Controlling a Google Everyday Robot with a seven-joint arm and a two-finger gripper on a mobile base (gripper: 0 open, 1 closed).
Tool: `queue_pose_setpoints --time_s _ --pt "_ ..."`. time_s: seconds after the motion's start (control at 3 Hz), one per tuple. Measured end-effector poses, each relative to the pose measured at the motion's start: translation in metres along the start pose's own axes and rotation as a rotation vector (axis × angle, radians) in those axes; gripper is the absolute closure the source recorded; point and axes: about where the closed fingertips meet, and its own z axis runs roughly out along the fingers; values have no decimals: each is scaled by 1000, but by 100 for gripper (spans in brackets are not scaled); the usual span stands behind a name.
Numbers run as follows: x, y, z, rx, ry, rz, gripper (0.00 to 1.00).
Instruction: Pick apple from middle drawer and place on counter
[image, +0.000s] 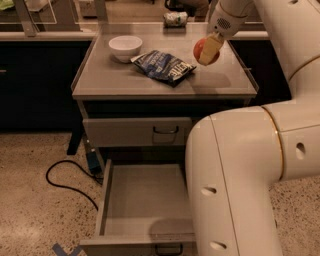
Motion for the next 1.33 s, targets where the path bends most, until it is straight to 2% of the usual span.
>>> queue_pose_setpoints --time_s 0.33,0.67,1.0,1.33 --pt "26 9 35 -85 67 24 100" --pt "31 10 52 -96 98 47 100" --pt "31 10 52 -96 98 47 100" --pt "31 10 52 -96 98 47 81"
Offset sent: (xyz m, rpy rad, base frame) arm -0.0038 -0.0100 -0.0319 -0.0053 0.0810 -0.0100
